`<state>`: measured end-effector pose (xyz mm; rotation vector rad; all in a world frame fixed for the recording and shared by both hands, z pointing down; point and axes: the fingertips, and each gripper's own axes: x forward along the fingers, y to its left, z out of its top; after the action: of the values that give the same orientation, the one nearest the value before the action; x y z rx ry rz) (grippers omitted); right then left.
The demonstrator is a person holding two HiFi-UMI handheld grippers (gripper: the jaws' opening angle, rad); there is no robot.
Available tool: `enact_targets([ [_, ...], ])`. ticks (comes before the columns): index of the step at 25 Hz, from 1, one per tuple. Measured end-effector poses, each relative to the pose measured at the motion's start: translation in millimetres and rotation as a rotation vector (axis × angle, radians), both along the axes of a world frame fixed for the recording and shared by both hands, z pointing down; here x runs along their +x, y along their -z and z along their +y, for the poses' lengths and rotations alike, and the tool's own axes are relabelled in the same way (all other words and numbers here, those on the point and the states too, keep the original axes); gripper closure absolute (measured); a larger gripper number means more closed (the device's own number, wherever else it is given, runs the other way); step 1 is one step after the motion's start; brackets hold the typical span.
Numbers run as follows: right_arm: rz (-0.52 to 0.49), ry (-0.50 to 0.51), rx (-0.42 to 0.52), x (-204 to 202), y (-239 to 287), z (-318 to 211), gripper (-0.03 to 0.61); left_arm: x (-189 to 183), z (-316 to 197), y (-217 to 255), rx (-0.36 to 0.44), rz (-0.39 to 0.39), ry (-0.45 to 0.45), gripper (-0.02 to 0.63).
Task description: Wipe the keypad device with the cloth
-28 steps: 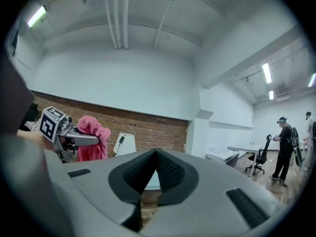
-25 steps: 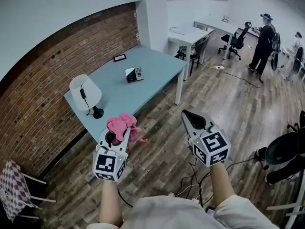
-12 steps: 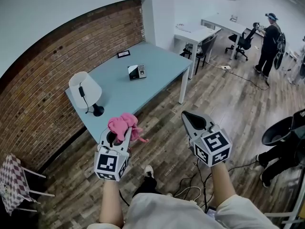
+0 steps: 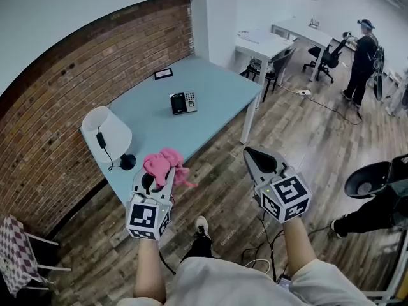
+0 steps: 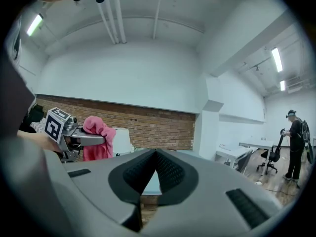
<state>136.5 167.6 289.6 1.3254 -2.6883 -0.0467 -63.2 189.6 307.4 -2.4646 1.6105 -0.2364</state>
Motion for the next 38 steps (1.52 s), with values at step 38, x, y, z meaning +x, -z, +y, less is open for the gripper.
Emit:
enact_targets([
  [38,0.099,-0.027,-0.132,-117.1,-59.8,-312.8,0.558,-95.5,-322.3,-55.3,-0.135,0.044,-0.030,0.474],
])
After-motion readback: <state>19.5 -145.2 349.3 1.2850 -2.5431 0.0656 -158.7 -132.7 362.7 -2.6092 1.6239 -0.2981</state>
